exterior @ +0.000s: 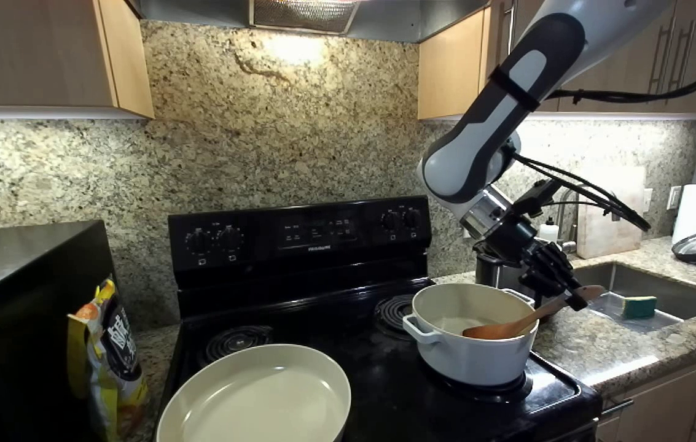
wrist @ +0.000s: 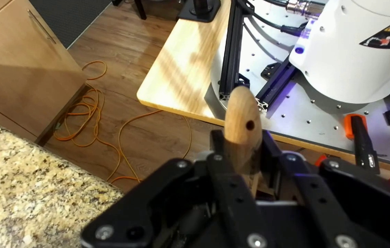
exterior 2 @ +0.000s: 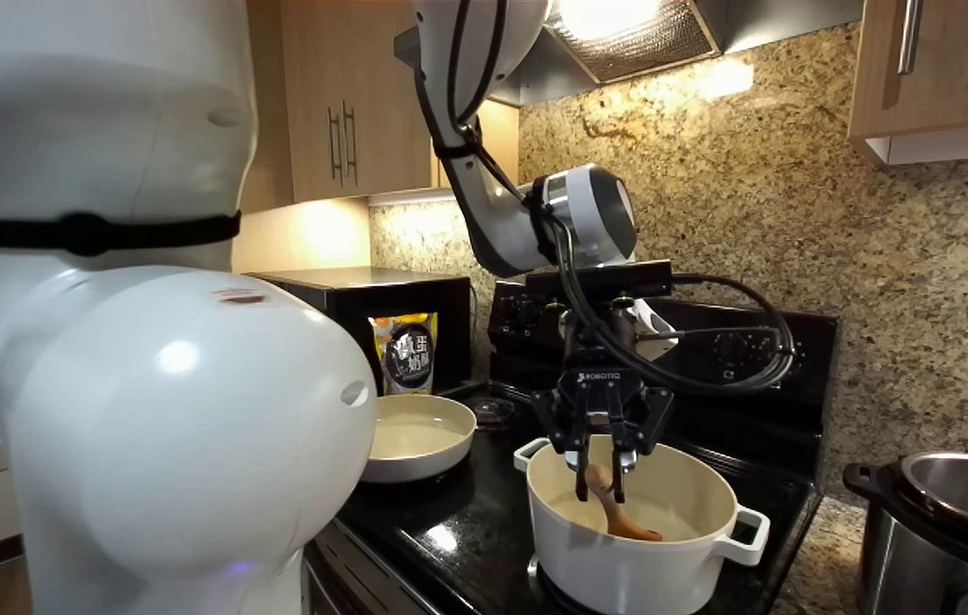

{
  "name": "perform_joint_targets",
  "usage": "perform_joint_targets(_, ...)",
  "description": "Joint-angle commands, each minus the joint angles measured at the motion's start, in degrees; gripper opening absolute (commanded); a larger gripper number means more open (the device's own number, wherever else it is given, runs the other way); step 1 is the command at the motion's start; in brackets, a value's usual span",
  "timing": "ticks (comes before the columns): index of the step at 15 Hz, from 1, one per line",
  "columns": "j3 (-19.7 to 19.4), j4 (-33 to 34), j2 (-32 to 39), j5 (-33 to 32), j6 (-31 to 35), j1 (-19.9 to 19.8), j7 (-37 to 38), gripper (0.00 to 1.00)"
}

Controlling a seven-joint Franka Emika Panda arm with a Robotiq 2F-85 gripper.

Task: Stir the pot on the stove with the wooden spoon

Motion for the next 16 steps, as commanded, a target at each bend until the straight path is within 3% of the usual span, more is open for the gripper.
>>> perform_joint_targets(1, -0.57, 2.39, 2.64, 0.41, 1.9, -1.18, 1.04, 0.07)
perform_joint_targets(8, 0.94, 5.74, 5.88, 0.49, 2.86, 0.05, 0.57, 0.07)
perform_joint_targets(16, 4.77, 1.34, 2.46, -1.36, 1.71, 3.03, -2.66, 0.07)
